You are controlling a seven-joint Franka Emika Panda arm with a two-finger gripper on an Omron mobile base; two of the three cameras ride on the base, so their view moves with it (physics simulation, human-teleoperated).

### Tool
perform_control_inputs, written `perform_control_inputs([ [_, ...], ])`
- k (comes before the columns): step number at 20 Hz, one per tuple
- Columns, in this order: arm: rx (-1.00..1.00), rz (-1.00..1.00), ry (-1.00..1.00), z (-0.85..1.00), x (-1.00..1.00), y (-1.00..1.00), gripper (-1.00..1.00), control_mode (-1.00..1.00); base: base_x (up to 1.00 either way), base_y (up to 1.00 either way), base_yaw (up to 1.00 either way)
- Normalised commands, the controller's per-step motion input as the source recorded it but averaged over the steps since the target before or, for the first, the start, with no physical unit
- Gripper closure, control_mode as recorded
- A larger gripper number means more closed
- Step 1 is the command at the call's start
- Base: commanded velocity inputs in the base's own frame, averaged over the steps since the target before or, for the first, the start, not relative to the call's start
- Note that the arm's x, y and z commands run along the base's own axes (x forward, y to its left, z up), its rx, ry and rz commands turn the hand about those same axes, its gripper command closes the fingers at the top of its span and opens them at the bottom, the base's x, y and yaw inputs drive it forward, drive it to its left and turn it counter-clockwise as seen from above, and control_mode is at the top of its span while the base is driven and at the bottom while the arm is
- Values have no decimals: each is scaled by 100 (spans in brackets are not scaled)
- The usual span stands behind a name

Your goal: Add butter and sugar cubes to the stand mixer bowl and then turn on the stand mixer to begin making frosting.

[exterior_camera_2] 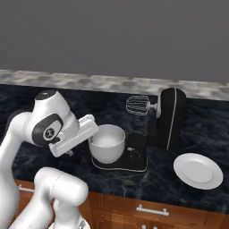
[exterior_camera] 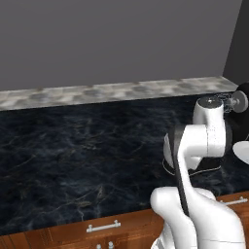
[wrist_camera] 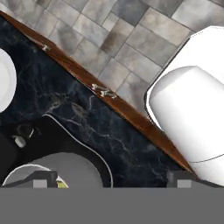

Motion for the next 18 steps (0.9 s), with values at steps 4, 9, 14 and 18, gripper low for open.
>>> perform_control_inputs([
  [4, 2, -4, -8, 21, -69, -62, -100, -100, 0, 0, 0],
  [9, 0, -1, -5, 28, -38, -80, -100, -100, 0, 0, 0],
  [14, 3, -2, -2, 22, -36, -91, -100, -100, 0, 0, 0],
  [18, 8, 0, -1, 6, -32, -99, -100, -100, 0, 0, 0],
])
